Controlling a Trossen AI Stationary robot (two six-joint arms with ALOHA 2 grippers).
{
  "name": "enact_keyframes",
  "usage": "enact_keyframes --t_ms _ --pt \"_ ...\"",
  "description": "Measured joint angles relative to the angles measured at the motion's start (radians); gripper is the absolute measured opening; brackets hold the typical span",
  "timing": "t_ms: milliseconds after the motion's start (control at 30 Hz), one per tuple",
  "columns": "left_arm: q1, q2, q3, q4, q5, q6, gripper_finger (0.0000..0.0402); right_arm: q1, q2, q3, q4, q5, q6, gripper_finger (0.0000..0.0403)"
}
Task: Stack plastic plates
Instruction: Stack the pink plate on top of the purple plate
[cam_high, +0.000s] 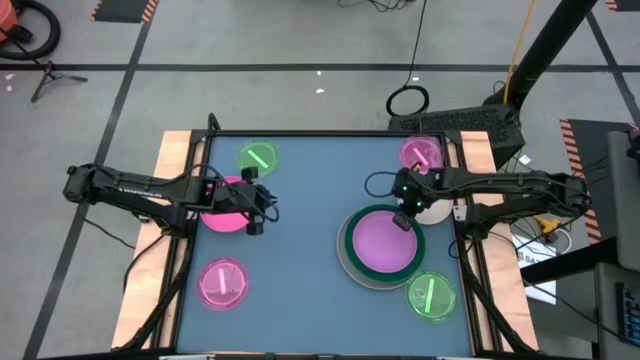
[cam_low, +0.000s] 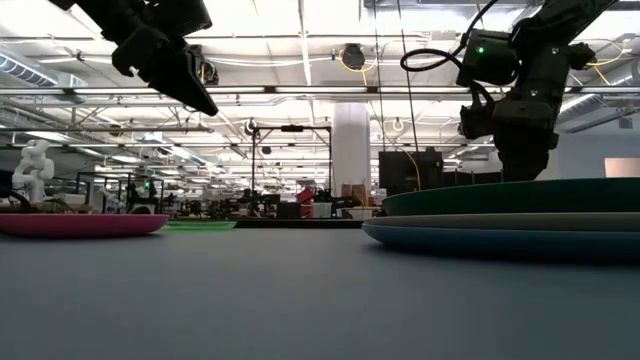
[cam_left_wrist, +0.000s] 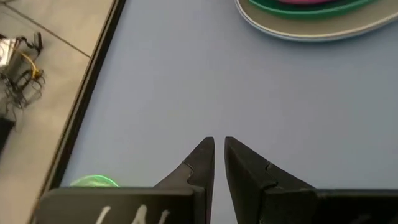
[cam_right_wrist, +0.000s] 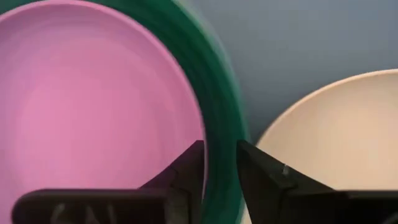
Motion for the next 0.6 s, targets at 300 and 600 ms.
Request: enact_keyframes --t_ms 300,600 --pt "-0.012 0.015 0.0 -0.077 0.0 -0.275 0.0047 0.0 -0.042 0.0 0.009 0.047 -0.015 0.0097" --pt "-0.041 0.087 -0.001 -0.144 0.0 -0.508 0.0047 0.0 -0.175 0.0 -0.022 0.047 0.012 0.0105"
